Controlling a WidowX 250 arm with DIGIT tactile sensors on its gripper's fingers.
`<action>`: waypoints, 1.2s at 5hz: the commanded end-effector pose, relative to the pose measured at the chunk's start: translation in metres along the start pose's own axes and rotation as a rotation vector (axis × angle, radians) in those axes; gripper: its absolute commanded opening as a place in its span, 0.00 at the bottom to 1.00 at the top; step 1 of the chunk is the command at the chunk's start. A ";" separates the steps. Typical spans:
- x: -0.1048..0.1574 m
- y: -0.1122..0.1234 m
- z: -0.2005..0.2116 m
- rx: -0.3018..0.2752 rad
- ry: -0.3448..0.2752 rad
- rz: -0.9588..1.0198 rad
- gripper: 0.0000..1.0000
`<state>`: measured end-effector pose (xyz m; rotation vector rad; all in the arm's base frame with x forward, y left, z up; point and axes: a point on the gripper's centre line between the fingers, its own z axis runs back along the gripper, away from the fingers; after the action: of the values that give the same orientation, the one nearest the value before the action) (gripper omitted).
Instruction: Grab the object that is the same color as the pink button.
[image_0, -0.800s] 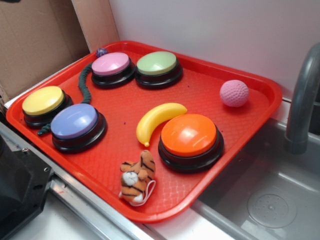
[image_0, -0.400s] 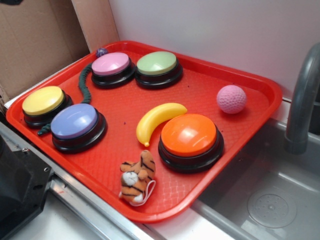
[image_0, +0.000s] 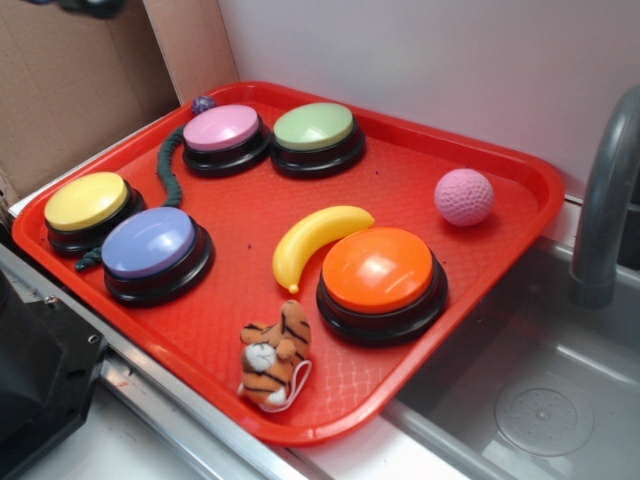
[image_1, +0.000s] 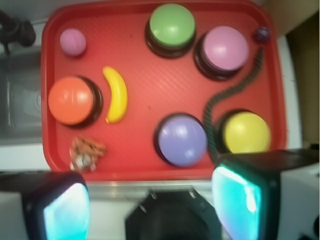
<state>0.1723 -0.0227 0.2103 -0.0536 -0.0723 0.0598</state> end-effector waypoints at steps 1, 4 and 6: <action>0.075 -0.053 -0.052 -0.065 -0.078 0.015 1.00; 0.122 -0.104 -0.139 -0.051 -0.072 -0.041 1.00; 0.132 -0.112 -0.164 -0.027 -0.074 -0.062 1.00</action>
<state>0.3115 -0.1280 0.0432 -0.0431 -0.0851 0.0146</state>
